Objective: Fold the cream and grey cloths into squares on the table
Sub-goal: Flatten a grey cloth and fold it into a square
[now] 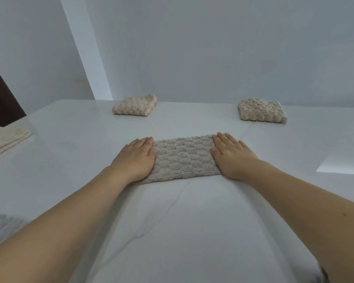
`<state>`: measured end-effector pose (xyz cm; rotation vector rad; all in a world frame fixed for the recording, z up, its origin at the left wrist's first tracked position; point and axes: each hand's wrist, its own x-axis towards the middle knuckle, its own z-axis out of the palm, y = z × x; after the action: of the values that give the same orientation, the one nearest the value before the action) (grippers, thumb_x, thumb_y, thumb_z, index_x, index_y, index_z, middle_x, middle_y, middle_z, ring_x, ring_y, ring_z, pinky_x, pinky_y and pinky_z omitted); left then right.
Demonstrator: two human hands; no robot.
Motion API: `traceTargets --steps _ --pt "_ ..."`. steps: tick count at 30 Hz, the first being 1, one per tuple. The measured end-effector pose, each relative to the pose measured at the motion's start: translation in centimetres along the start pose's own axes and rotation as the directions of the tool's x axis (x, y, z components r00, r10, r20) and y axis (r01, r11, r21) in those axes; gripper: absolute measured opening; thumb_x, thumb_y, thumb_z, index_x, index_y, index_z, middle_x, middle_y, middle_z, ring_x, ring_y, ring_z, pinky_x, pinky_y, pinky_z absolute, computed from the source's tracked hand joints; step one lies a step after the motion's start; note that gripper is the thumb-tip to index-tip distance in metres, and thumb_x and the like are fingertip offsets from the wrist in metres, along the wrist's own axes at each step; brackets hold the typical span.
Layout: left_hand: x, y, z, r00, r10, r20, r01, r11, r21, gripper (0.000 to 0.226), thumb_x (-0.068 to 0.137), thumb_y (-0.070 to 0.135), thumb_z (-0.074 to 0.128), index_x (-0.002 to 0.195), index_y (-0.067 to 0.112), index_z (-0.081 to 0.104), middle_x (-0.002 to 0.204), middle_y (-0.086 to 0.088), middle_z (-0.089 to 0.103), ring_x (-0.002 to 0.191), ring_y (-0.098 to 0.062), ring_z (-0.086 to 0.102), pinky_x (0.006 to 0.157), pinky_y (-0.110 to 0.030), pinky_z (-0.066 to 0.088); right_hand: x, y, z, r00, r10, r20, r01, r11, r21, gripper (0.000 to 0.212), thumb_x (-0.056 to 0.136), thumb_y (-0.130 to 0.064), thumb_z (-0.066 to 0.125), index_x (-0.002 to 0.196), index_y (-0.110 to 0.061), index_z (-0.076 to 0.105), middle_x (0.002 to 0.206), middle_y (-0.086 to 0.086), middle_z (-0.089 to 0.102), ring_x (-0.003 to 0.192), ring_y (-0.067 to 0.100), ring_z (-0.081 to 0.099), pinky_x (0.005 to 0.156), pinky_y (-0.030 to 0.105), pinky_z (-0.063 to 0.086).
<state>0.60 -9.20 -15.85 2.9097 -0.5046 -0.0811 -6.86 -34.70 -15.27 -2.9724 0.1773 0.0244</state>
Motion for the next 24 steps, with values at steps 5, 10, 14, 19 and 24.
traceTargets --steps 5,10,14,19,24 --pt "-1.8 0.1 -0.6 0.999 0.047 -0.02 -0.045 0.993 0.107 0.059 0.103 0.044 0.013 0.157 0.029 -0.004 0.165 0.001 0.007 0.151 -0.021 0.003 0.122 -0.04 0.0 0.5 0.1 -0.3 0.999 -0.013 0.047 0.013 1.0 -0.005 0.057 0.103 -0.043 0.009 0.155 -0.021 0.0 0.163 -0.005 -0.005 0.149 0.014 -0.007 0.121 0.041 0.0" --pt "-4.6 0.3 -2.2 0.861 0.488 -0.142 -0.377 0.8 0.467 0.061 0.092 0.056 0.022 0.129 0.015 0.049 0.135 -0.009 0.048 0.12 -0.03 0.048 0.099 -0.046 0.041 1.2 0.7 -0.4 0.995 -0.032 0.093 0.036 0.999 -0.041 0.058 0.103 -0.044 0.01 0.155 -0.021 -0.003 0.162 -0.003 -0.007 0.149 0.015 -0.008 0.121 0.041 0.001" --pt "-6.9 -0.1 -3.3 0.789 0.606 -0.098 -0.5 0.728 0.469 0.027 0.084 0.046 0.043 0.088 0.02 0.049 0.089 0.002 0.054 0.079 -0.022 0.055 0.06 -0.031 0.038 1.7 0.5 -0.8 0.992 -0.03 0.121 0.038 0.997 -0.063 0.058 0.103 -0.045 0.011 0.155 -0.023 -0.003 0.163 -0.003 -0.007 0.149 0.017 -0.008 0.12 0.044 0.001" --pt "-8.3 4.3 -5.6 0.886 0.405 0.227 -0.46 0.692 0.557 0.023 0.087 0.033 0.044 0.094 0.017 0.059 0.103 -0.005 0.063 0.095 -0.029 0.063 0.076 -0.032 0.05 2.5 -0.6 -2.6 0.992 0.123 0.032 -0.11 0.957 -0.267 0.068 0.096 -0.063 0.021 0.153 -0.027 0.01 0.159 0.006 0.01 0.146 0.03 0.009 0.115 0.055 0.009" --pt "-13.2 12.5 -2.9 0.739 0.62 0.264 -0.672 0.652 0.35 0.021 0.092 0.031 0.048 0.089 0.013 0.059 0.094 -0.009 0.063 0.083 -0.031 0.061 0.068 -0.033 0.041 3.6 -2.8 -3.1 0.99 0.124 -0.071 -0.141 0.936 -0.323 0.065 0.094 -0.063 0.036 0.135 -0.013 0.039 0.134 0.013 0.045 0.125 0.032 0.041 0.099 0.041 0.034"
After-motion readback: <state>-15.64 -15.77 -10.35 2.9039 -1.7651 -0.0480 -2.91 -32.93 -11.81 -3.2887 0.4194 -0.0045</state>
